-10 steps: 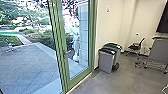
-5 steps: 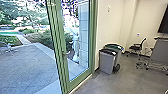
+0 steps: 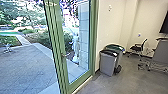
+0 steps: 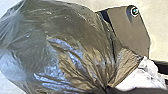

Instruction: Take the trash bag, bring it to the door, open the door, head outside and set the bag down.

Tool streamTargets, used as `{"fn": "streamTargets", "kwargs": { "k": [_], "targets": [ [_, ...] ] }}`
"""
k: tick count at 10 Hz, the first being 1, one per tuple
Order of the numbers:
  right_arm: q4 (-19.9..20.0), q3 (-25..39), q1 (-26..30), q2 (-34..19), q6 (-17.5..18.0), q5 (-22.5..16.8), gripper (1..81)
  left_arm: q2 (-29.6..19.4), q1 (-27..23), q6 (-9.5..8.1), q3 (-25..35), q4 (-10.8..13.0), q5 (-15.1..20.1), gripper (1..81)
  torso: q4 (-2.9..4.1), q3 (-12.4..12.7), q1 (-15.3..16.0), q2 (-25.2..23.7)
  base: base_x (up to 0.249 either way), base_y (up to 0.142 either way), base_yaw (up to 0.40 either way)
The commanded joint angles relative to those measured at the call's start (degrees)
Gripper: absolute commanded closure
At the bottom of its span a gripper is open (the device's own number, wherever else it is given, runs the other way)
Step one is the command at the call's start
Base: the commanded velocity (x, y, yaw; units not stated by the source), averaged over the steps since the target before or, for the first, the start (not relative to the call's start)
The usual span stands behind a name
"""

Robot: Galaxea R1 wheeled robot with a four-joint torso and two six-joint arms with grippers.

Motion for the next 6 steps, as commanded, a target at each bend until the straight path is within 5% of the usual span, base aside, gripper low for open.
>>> {"fn": "streamTargets", "kwargs": {
  "k": [1,6],
  "targets": [
    [-0.9,0.6,1.9,1.1,-0.4,-3.1,1.0,0.1,-3.5,0.14,0.0,0.4,3.8,81.1,0.00,0.0,0.0,0.0,0.153,-0.067,0.000],
    [-0.9,0.5,1.8,1.1,-0.4,-3.1,1.0,0.1,-3.5,0.14,0.0,0.4,3.7,81.1,0.00,0.0,0.0,0.0,0.153,-0.067,0.000]
  ]
}}
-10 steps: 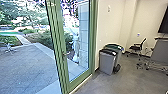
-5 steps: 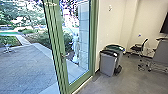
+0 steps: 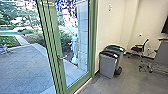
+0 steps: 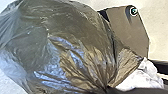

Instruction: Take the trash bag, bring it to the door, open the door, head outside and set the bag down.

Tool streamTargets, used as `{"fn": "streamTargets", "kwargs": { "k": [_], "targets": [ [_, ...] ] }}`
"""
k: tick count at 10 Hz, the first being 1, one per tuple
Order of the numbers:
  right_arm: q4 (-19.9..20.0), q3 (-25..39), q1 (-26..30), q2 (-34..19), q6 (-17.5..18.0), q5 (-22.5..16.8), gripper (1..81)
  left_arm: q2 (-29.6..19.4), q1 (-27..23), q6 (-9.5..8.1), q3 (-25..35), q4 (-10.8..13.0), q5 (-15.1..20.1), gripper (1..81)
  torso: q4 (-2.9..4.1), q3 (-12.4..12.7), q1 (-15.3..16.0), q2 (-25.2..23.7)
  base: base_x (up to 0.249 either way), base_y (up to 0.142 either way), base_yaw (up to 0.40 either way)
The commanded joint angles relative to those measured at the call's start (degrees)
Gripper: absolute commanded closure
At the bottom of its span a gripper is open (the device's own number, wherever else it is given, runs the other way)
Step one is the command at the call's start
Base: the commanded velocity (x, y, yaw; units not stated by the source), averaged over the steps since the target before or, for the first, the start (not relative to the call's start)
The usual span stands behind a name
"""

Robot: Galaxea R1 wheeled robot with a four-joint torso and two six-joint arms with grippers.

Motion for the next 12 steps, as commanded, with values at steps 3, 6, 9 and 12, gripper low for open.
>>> {"fn": "streamTargets", "kwargs": {
  "k": [3,6,9,12],
  "targets": [
    [-0.9,0.7,1.8,1.0,-0.4,-2.8,1.0,0.2,-3.5,0.16,0.0,0.4,3.7,81.1,0.00,0.0,0.0,0.0,0.153,-0.067,0.000],
    [-0.5,0.6,1.9,1.0,-0.3,-2.8,1.0,-0.1,-3.5,0.16,0.0,0.3,3.7,81.1,0.00,0.0,0.0,0.0,0.129,0.000,0.000],
    [-0.5,-0.6,0.9,0.9,-0.2,-1.9,1.0,-0.5,-3.0,0.16,0.0,-0.1,1.6,81.1,0.00,0.0,0.0,0.0,0.106,0.000,0.000],
    [-0.5,-1.7,0.3,1.1,-0.2,0.0,1.0,-0.3,-2.0,0.08,0.0,-0.3,-3.4,81.1,0.00,0.0,0.0,0.0,0.098,0.000,0.000]
  ]
}}
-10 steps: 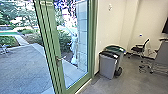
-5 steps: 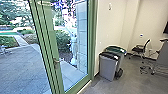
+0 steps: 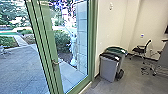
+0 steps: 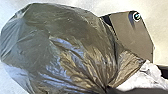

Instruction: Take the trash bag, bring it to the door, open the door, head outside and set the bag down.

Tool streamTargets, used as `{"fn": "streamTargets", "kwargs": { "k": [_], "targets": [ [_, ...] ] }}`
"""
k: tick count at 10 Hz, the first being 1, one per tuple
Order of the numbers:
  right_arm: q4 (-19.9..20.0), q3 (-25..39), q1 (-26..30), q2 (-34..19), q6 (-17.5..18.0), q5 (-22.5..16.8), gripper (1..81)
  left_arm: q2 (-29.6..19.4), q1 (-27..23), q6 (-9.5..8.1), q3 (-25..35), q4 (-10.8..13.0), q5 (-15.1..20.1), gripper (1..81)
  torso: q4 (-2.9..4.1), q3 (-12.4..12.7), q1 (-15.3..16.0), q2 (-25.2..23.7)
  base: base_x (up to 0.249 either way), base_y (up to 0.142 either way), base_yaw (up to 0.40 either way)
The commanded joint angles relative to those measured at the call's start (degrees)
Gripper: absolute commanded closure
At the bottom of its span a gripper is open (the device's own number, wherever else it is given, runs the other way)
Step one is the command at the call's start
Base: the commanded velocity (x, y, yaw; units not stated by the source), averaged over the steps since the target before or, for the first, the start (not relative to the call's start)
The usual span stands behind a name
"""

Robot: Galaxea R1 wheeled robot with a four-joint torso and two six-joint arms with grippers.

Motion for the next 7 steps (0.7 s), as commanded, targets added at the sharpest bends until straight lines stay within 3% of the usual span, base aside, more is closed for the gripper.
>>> {"fn": "streamTargets", "kwargs": {
  "k": [1,7],
  "targets": [
    [-0.6,0.0,1.9,0.8,-0.3,-2.1,1.0,0.0,-3.2,0.07,0.0,-0.2,2.3,81.1,0.00,0.0,0.0,0.0,0.095,0.000,0.000],
    [-0.8,0.0,1.7,1.0,-0.4,-2.2,1.0,0.0,-3.2,-0.01,0.0,-0.4,2.3,81.1,0.00,0.0,-0.1,0.0,0.139,0.000,0.000]
  ]
}}
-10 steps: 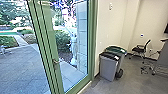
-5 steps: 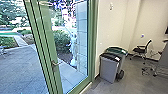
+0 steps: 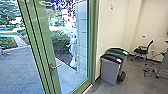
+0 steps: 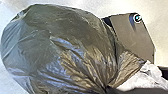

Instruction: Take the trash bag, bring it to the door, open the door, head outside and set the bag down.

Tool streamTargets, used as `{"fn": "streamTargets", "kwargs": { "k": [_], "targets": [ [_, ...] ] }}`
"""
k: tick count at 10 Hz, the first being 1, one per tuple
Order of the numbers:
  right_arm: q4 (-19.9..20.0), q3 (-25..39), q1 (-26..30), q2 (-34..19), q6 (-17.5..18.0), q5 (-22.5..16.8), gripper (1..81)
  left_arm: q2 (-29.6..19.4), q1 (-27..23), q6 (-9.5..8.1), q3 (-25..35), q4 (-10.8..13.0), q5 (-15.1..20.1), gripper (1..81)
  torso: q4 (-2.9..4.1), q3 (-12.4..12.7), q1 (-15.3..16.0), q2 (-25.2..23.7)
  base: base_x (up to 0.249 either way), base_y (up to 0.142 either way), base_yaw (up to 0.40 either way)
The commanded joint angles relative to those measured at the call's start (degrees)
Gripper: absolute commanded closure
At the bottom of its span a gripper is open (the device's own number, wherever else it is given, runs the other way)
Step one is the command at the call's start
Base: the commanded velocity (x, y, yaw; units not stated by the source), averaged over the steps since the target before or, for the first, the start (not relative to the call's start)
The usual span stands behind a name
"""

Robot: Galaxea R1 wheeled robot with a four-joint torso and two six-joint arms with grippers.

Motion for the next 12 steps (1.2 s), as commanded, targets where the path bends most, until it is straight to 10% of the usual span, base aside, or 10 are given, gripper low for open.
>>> {"fn": "streamTargets", "kwargs": {
  "k": [1,12],
  "targets": [
    [-0.8,0.4,1.7,0.7,-0.4,-2.6,1.0,0.0,-3.6,-0.01,0.0,-0.3,3.3,81.1,0.00,0.0,0.0,0.0,0.148,0.000,0.000],
    [-0.8,0.4,1.8,1.0,-0.4,-2.6,1.0,-0.1,-3.6,0.07,0.0,-0.2,3.1,81.1,0.00,0.0,0.0,0.0,0.146,0.000,0.000]
  ]
}}
